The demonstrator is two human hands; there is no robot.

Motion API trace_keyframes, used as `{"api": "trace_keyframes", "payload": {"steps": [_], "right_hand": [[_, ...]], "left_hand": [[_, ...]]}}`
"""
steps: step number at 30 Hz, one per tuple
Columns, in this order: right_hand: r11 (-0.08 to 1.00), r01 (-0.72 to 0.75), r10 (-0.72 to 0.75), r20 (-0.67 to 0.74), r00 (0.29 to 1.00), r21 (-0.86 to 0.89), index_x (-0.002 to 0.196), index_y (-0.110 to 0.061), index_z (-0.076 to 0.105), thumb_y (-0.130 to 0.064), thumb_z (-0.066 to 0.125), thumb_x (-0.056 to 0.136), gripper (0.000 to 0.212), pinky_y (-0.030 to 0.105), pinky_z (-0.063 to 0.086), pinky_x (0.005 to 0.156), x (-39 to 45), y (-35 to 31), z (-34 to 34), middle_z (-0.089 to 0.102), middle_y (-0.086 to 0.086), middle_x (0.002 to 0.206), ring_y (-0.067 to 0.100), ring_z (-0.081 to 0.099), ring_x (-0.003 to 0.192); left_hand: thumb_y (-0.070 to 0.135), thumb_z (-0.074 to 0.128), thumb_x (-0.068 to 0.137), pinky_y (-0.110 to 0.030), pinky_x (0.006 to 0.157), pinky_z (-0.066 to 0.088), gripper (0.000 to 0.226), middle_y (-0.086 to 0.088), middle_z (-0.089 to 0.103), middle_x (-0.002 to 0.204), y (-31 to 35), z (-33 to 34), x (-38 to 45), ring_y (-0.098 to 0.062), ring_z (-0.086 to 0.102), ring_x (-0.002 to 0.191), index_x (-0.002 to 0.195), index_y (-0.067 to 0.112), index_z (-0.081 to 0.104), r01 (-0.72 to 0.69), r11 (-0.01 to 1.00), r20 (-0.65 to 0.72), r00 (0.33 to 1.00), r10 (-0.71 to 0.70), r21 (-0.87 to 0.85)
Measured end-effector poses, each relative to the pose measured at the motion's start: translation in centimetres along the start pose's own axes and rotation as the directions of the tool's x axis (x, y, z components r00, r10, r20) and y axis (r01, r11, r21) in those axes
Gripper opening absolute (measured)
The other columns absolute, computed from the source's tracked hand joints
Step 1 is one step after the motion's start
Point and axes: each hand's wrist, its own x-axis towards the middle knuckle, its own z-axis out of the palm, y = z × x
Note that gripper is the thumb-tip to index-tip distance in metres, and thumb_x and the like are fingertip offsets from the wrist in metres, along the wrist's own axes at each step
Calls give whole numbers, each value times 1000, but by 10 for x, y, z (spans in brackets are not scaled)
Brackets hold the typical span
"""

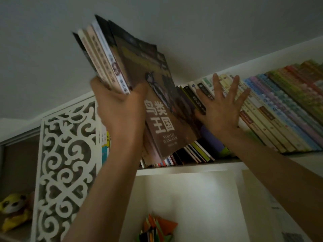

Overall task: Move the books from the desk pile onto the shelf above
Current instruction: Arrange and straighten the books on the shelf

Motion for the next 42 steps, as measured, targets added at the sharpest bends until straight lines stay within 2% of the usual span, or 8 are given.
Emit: {"api": "trace_keyframes", "payload": {"steps": [7, 12, 21, 24, 27, 34, 38, 42], "right_hand": [[999, -7, 9, -72, 997, 31, 144, -41, 31, -59, 60, 82, 71, 73, -4, 101, 2, 1, 10, 0, 10, 159, 55, -4, 137], [994, 15, -2, -119, 993, 108, 146, -42, 24, -73, 39, 80, 74, 68, -13, 99, 1, 0, 11, 4, 10, 159, 57, -2, 136], [985, 33, -12, -125, 992, 170, 139, -31, 45, -65, 41, 77, 70, 71, -9, 99, 4, 15, 9, 13, 13, 157, 60, 2, 135], [994, 31, -21, -96, 995, 105, 142, -32, 39, -63, 54, 82, 69, 70, -9, 100, 4, 17, 7, 8, 12, 158, 58, 0, 136], [1000, 30, -29, -45, 999, 7, 147, -36, 26, -60, 47, 87, 67, 70, -5, 104, 3, 20, 3, -6, 6, 159, 53, -9, 138], [998, 34, -29, -84, 996, 48, 144, -33, 36, -58, 55, 84, 68, 71, -5, 104, 4, 21, 4, 0, 7, 159, 54, -7, 138], [998, 28, -22, -109, 994, 51, 143, -33, 38, -59, 55, 83, 67, 71, -5, 103, 4, 22, 5, 3, 8, 159, 54, -5, 138], [1000, 14, -12, -102, 995, 21, 144, -34, 36, -60, 55, 83, 69, 71, -6, 103, 5, 25, 6, 1, 9, 159, 54, -6, 137]], "left_hand": [[9, 69, 74, -26, 65, 57, 43, 1, 59, 96, 0, 5, -1, -12, 67, 80, 108, 18, 44, 109, 990, -12, 994, -111, -93], [7, 69, 74, -27, 64, 57, 39, 0, 59, 92, 12, 19, -7, -14, 67, 79, 100, 21, 44, 97, 985, -18, 995, -101, -143], [13, 70, 74, -32, 70, 58, 42, 8, 59, 92, -4, 18, -10, -8, 66, 78, 106, 22, 44, 87, 996, -15, 996, -87, 3], [14, 69, 74, -34, 70, 59, 39, 6, 59, 94, -11, 15, -6, -10, 66, 80, 97, 30, 42, 132, 991, -6, 991, -132, 21], [14, 69, 74, -30, 69, 59, 43, 8, 58, 94, -15, 12, 0, -9, 66, 80, 105, 26, 42, 124, 990, 22, 992, -126, 70], [19, 64, 75, -40, 71, 57, 45, 8, 56, 93, -19, 23, -4, -14, 63, 80, 111, 18, 38, 27, 965, 16, 999, -32, 262], [16, 64, 79, -30, 64, 55, 46, 0, 59, 99, -19, 47, -15, -10, 60, 75, 117, 13, 38, 59, 958, 43, 996, -74, 280], [22, 65, 79, -34, 68, 53, 49, 2, 60, 96, -23, 69, -26, -15, 61, 78, 120, 13, 39, 100, 948, 80, 988, -130, 302]]}}
